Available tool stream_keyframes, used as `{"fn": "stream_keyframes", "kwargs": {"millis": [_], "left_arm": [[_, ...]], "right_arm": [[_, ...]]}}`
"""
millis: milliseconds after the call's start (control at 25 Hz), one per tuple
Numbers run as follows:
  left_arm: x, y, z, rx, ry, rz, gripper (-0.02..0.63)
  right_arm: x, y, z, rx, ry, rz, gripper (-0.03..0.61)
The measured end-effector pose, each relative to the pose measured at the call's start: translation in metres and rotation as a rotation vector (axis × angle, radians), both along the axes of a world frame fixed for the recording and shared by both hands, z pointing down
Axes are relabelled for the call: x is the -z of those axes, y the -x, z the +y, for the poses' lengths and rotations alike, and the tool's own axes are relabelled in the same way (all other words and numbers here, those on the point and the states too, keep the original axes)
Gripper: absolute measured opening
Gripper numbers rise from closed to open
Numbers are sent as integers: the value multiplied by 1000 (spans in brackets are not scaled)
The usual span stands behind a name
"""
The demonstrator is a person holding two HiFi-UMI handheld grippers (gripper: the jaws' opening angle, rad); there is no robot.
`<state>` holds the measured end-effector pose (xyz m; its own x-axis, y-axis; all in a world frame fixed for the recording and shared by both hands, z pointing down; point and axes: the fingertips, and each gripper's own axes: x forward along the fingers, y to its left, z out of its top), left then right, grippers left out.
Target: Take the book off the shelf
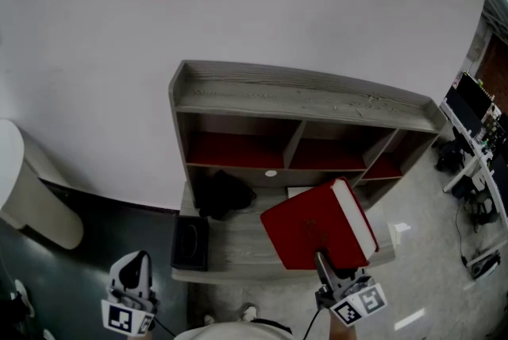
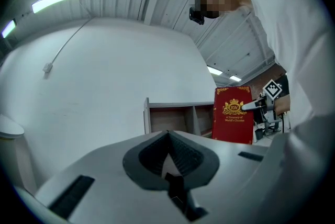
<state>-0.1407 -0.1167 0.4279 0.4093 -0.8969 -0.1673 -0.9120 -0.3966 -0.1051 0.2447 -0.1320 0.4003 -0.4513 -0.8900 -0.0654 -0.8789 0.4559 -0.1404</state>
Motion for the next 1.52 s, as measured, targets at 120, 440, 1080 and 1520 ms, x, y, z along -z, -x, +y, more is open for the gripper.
{"fn": "stream_keyframes", "kwargs": {"millis": [120, 440, 1080, 1520], "left_arm": [[0, 5, 1, 0, 4, 4, 17], [3, 8, 4, -27, -21, 15, 17], [-4, 18, 17, -44, -13, 27, 17], [-10, 19, 19, -50, -4, 34, 17]], "right_arm": [[2, 4, 2, -2, -1, -12, 247], [8, 11, 11, -23, -15, -8, 248], [3, 22, 27, -56, 0, -1, 247], [3, 22, 34, -73, 1, 16, 247]]}}
